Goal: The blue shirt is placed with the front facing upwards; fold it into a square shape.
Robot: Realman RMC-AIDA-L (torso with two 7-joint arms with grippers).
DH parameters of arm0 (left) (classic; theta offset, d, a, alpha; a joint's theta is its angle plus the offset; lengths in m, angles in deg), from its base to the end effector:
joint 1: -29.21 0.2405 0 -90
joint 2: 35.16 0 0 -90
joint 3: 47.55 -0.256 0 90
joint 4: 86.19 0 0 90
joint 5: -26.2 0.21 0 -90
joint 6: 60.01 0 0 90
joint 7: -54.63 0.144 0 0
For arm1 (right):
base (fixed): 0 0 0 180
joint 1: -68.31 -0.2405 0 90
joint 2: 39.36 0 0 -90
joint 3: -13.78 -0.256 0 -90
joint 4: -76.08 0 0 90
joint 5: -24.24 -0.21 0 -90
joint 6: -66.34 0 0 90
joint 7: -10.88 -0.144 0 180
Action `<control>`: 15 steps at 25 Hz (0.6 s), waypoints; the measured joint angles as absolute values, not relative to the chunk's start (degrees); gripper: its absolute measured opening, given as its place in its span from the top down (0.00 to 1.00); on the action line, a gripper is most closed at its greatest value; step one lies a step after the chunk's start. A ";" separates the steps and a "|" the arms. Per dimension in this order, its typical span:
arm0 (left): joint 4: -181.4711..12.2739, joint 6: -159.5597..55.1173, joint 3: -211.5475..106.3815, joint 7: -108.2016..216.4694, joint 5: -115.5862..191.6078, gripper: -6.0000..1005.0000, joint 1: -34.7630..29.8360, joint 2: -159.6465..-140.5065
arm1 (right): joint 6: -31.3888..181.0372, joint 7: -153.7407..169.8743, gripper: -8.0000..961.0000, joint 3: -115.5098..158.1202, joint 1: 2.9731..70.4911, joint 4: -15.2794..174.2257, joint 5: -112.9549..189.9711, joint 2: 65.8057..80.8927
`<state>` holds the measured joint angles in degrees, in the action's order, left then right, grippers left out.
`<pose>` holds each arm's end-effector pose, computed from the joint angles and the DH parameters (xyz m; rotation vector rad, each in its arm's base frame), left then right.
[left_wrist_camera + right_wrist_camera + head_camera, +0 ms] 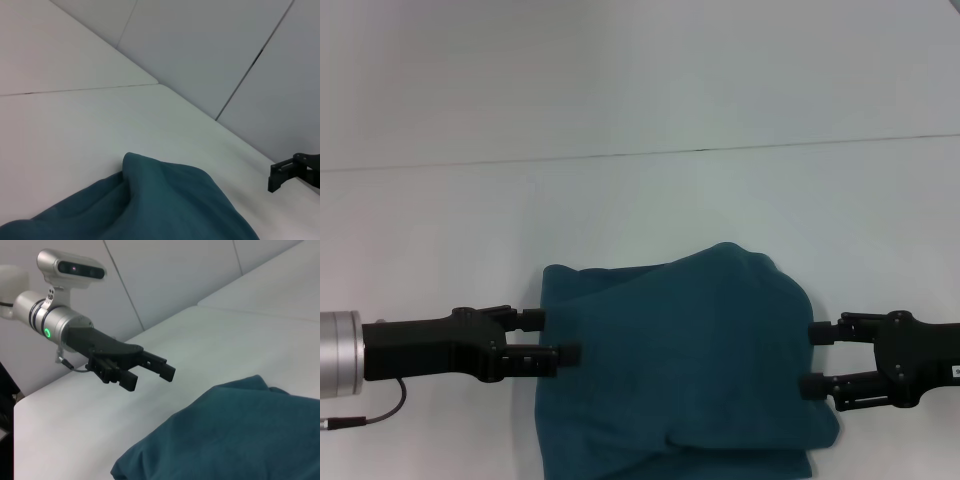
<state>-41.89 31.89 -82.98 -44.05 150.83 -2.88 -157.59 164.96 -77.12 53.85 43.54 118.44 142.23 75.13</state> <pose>-0.2518 0.3298 -0.0058 -2.7317 -1.0180 -0.6335 0.2944 0.2968 0.0384 -2.7930 0.8295 0.6046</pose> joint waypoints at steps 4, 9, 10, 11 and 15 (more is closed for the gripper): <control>-41.89 32.06 -82.97 -44.06 150.82 0.07 -2.87 -157.59 | 164.96 -77.10 0.05 53.86 43.38 118.44 142.48 75.22; -41.89 32.29 -82.97 -44.06 150.82 0.07 -2.87 -157.53 | 164.96 -77.10 0.05 53.86 43.32 118.45 142.48 75.13; -41.89 32.29 -82.97 -44.06 150.82 0.07 -2.87 -157.53 | 164.96 -77.09 0.05 53.86 43.30 118.44 142.49 75.13; -41.89 32.29 -82.97 -44.06 150.82 0.07 -2.87 -157.52 | 164.96 -77.09 0.05 53.86 43.26 118.44 142.49 75.11; -41.89 32.29 -82.97 -44.07 150.82 0.07 -2.87 -157.46 | 164.93 -77.09 0.05 53.82 43.02 118.44 142.48 75.06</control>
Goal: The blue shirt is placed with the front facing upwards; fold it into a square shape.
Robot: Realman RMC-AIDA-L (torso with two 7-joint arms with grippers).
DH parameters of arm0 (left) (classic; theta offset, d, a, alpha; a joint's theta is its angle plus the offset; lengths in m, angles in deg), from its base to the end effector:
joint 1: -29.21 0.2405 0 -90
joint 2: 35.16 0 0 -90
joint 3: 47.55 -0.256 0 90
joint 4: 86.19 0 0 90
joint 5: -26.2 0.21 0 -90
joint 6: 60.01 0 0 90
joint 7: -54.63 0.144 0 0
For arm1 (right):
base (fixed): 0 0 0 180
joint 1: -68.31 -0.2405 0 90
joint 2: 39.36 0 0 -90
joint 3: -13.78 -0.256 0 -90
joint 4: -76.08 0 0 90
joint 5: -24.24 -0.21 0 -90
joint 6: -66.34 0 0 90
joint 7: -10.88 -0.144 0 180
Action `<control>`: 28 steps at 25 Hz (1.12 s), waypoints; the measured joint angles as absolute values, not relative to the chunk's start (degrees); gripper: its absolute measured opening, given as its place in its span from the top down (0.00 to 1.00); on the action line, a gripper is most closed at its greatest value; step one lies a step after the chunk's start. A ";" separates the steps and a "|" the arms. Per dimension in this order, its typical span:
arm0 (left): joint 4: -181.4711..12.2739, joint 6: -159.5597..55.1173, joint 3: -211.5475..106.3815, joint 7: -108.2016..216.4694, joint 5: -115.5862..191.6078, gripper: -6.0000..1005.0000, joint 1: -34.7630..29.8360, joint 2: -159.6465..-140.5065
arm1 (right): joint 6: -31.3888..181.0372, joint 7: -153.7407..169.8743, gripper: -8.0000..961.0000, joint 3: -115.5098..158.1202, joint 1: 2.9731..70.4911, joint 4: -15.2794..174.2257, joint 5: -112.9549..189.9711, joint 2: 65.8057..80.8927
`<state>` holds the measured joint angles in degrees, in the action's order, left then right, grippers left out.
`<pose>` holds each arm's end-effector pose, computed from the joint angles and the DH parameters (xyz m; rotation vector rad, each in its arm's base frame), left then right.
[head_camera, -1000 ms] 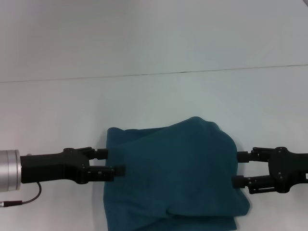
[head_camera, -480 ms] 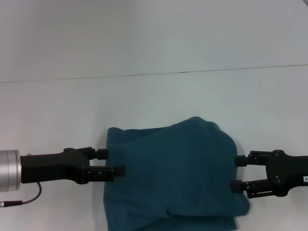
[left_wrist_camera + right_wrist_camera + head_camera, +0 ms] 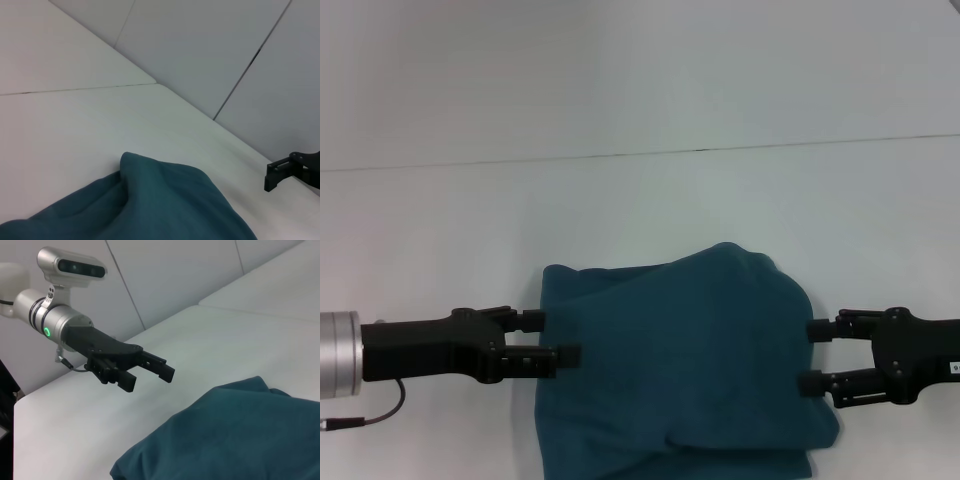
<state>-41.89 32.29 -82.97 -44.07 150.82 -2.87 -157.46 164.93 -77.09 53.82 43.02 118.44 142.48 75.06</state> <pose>-0.2517 0.3292 -0.0050 -2.7368 -1.0175 -0.6349 0.2925 0.2994 0.0387 -2.7992 0.8179 0.5989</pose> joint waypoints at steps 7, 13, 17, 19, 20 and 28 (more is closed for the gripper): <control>-41.85 32.30 -82.96 -44.06 150.79 0.07 -2.87 -157.40 | 164.59 -77.09 0.05 53.82 42.74 118.44 142.46 74.99; -41.69 32.52 -82.97 -44.15 150.79 0.07 -2.87 -157.41 | 164.59 -77.09 0.05 53.86 42.66 118.44 142.44 74.97; -41.62 32.54 -82.97 -44.16 150.76 0.07 -2.91 -157.42 | 164.58 -77.09 0.05 53.86 42.58 118.44 142.44 74.97; -41.62 32.54 -82.96 -44.16 150.76 0.07 -2.91 -157.42 | 164.56 -77.09 0.05 53.86 42.54 118.44 142.44 74.98; -41.62 32.54 -82.97 -44.16 150.76 0.07 -2.92 -157.42 | 164.55 -77.09 0.05 53.86 42.52 118.44 142.44 74.98; -41.57 32.54 -82.97 -44.15 150.79 0.07 -2.96 -157.42 | 164.51 -77.09 0.05 53.85 42.47 118.44 142.45 74.97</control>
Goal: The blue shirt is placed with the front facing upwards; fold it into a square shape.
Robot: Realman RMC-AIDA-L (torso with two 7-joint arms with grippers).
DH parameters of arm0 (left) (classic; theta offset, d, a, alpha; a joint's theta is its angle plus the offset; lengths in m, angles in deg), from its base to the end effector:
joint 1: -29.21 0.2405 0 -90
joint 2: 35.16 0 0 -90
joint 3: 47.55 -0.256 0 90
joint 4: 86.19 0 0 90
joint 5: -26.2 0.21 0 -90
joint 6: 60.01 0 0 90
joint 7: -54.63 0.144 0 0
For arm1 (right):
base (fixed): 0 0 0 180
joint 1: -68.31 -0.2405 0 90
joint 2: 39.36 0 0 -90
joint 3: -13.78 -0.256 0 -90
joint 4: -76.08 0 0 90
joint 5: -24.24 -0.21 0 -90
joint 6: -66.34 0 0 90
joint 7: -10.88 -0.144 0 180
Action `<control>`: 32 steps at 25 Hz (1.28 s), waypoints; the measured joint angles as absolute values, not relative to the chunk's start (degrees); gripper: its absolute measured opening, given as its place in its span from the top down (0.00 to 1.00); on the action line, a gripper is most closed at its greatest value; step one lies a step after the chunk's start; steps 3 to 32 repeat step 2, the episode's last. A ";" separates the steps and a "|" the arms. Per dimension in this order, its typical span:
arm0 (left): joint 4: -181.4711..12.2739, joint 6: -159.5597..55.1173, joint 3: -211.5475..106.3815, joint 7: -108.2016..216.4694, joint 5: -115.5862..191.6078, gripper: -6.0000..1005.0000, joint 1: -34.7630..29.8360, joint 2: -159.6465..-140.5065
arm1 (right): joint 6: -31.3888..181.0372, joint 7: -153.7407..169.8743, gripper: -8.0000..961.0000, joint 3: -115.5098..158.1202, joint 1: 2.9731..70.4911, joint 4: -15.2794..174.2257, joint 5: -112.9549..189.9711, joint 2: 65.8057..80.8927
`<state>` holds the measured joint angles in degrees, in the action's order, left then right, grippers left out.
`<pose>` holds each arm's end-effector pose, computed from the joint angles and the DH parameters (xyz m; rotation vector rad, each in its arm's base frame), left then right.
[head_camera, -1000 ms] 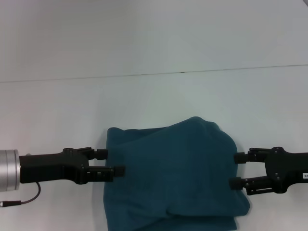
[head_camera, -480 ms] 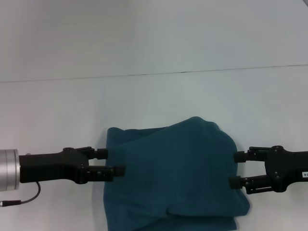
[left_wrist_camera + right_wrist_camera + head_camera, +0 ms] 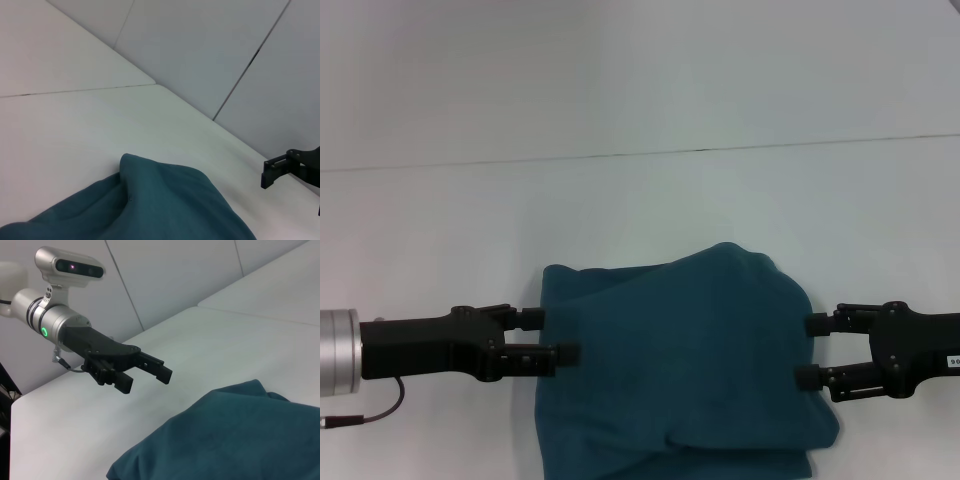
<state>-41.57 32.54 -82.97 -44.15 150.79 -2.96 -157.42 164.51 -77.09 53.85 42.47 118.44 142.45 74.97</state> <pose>-0.2507 0.3298 -0.0037 -2.7396 -1.0104 -0.6349 0.2904 0.3032 0.0393 -2.7980 0.8046 0.5944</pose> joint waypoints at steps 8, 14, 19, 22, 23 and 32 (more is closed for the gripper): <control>-41.55 32.54 -82.97 -44.16 150.80 0.07 -2.96 -157.42 | 164.51 -77.09 0.05 53.85 42.47 118.44 142.45 74.98; -41.55 32.54 -82.97 -44.16 150.80 0.07 -2.96 -157.42 | 164.51 -77.09 0.05 53.85 42.47 118.44 142.45 74.98; -41.55 32.54 -82.97 -44.16 150.80 0.07 -2.96 -157.42 | 164.51 -77.09 0.05 53.85 42.47 118.44 142.45 74.98; -41.55 32.54 -82.97 -44.16 150.80 0.07 -2.96 -157.42 | 164.51 -77.09 0.05 53.85 42.47 118.44 142.45 74.98; -41.55 32.54 -82.97 -44.16 150.80 0.07 -2.96 -157.42 | 164.51 -77.09 0.05 53.85 42.47 118.44 142.45 74.98; -41.55 32.54 -82.97 -44.16 150.80 0.07 -2.96 -157.42 | 164.51 -77.09 0.05 53.85 42.47 118.44 142.45 74.98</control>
